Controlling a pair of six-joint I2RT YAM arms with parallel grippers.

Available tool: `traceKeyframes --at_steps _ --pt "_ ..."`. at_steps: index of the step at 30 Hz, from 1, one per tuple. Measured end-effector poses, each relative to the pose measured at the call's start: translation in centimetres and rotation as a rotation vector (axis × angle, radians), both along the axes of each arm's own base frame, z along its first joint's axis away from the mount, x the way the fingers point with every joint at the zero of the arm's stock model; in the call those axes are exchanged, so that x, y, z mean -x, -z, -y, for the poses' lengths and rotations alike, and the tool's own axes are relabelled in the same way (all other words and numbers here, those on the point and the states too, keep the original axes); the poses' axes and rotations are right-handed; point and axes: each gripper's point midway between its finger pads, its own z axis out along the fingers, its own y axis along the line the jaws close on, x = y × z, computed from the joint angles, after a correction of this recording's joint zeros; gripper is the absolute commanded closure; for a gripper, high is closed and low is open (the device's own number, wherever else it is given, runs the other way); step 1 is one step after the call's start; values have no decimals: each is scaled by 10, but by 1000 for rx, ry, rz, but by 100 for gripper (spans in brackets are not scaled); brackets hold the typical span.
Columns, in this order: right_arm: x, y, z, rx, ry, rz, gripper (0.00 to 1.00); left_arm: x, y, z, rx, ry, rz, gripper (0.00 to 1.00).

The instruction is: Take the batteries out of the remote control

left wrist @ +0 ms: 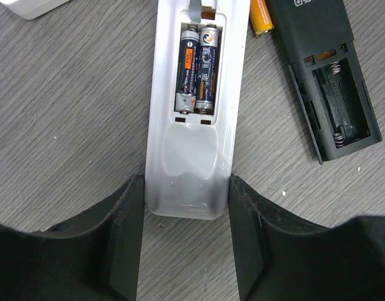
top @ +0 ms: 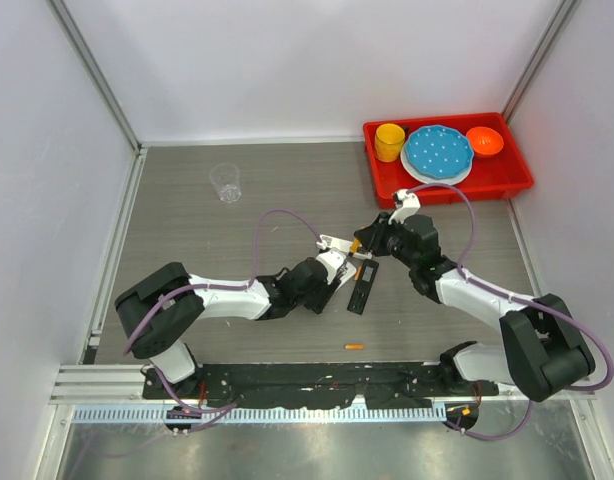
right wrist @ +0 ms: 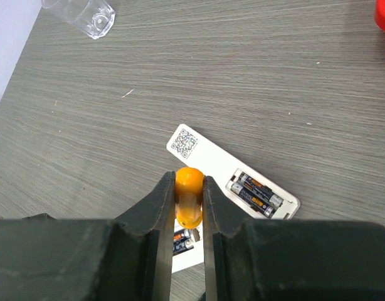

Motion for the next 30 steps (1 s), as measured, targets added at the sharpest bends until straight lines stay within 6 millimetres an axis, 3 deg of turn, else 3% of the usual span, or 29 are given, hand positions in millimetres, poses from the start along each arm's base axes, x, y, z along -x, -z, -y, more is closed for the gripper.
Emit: traceKeyframes --at_steps 14,30 --pt "13 -3 -4 89 -36 38 99 0 0 0 0 1 0 63" --pt "20 -8 -31 282 -30 136 99 0 0 0 0 1 0 63"
